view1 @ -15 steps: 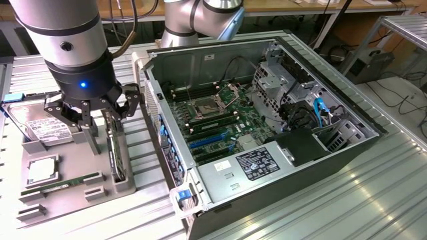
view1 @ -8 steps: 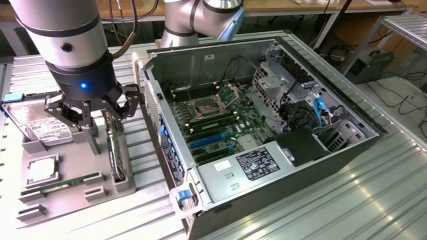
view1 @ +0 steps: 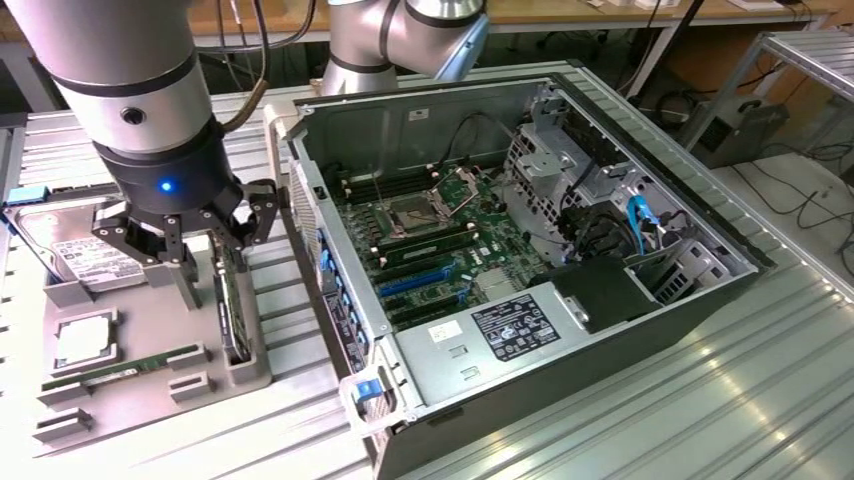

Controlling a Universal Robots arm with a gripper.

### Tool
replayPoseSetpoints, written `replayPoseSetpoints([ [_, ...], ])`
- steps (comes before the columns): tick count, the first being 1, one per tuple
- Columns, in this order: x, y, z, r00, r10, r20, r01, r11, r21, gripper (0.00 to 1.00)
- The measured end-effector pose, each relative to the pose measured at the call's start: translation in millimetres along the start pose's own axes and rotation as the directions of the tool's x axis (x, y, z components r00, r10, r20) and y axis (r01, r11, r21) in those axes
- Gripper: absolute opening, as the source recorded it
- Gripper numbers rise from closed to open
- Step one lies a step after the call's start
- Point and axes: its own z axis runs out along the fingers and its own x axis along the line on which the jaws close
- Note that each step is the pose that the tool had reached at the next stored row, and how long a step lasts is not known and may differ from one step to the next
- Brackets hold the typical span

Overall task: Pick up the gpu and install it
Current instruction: 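Pick up the gpu and move the gpu toward the slot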

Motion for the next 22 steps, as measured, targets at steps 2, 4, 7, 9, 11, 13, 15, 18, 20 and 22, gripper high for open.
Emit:
replayPoseSetpoints([
  [2,0.7,-0.2,2.8,1.0,0.006,0.0022,-0.006,1.0,0.0001,0.5],
  [4,1.5,-0.4,6.2,0.9999,0.013,0.0044,-0.013,0.9999,0.0002,0.5],
  [7,2.1,-0.6,10.5,0.9996,0.029,0.006,-0.029,0.9996,0.0006,0.5],
  [9,2.6,-0.8,13.5,0.9992,0.04,0.0067,-0.04,0.9992,0.0011,0.5],
  [11,3.2,-0.9,16.8,0.9987,0.05,0.0073,-0.05,0.9987,0.0014,0.5],
  [13,4.5,-1.2,20.4,0.9981,0.061,0.0088,-0.061,0.9981,0.0017,0.5],
  [15,5.7,-1.4,22.9,0.9977,0.067,0.0109,-0.067,0.9978,0.0017,0.5],
  [18,7.0,-1.5,25.8,0.9972,0.074,0.0142,-0.074,0.9973,0.0014,0.5],
  [20,7.6,-1.6,27.8,0.9968,0.078,0.0168,-0.078,0.9969,0.0011,0.5],
  [22,8.1,-1.6,29.7,0.9965,0.082,0.0189,-0.082,0.9966,0.001,0.5],
])
